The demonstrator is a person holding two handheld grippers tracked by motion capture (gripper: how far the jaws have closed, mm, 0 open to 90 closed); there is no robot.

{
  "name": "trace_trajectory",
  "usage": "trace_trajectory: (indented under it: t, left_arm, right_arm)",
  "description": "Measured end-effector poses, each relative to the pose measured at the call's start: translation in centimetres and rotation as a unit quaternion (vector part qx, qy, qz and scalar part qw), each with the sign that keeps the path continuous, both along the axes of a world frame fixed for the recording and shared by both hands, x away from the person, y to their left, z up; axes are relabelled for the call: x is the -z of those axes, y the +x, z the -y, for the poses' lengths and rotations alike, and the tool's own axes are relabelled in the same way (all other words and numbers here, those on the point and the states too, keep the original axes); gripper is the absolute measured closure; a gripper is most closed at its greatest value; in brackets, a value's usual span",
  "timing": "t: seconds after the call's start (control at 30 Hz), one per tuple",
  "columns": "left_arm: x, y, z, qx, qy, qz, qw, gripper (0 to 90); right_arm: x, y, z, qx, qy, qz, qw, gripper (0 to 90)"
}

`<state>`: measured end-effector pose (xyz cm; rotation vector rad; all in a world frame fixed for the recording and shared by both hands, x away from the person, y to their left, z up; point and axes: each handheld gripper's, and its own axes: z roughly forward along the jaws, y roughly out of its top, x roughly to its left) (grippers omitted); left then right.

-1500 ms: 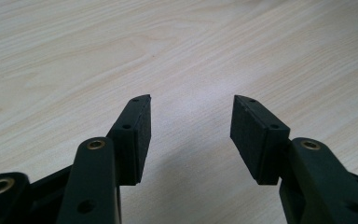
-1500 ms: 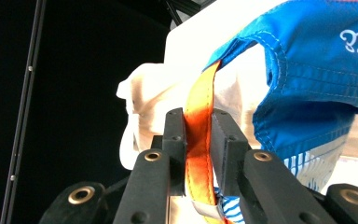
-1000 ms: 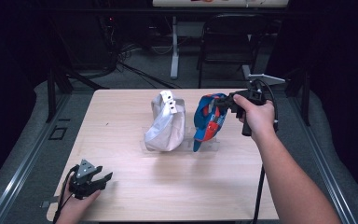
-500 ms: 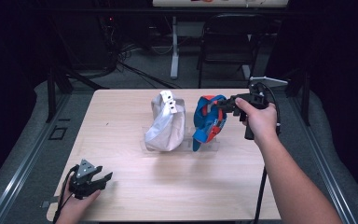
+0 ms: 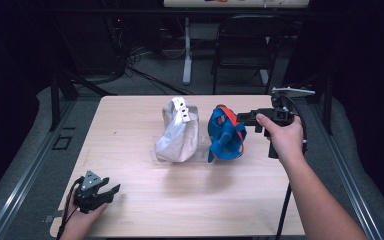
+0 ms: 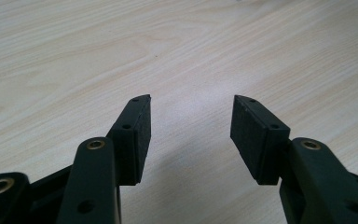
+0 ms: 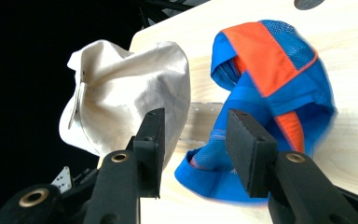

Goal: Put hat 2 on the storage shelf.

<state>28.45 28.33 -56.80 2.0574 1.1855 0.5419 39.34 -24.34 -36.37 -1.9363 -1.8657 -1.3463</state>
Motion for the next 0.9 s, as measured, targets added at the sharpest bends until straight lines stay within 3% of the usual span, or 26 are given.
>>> trace_trajectory:
  t: [0.17,0.57,0.9]
  left_arm:
    - [0.0,0.0,-0.1,0.0,0.002,-0.001,1.0,48.7]
    - [0.1,0.2,-0.5,-0.008,-0.007,-0.003,0.9999,48.1]
    - [0.0,0.2,-0.7,-0.012,-0.014,-0.006,0.9998,47.3]
  right_arm:
    - [-0.1,-0.5,0.3,-0.001,-0.009,0.006,0.9999,58.2]
    - [-0.4,-1.6,0.5,-0.011,-0.037,0.047,0.9981,52.7]
    - [0.0,-2.8,0.6,-0.025,-0.046,0.066,0.9964,50.3]
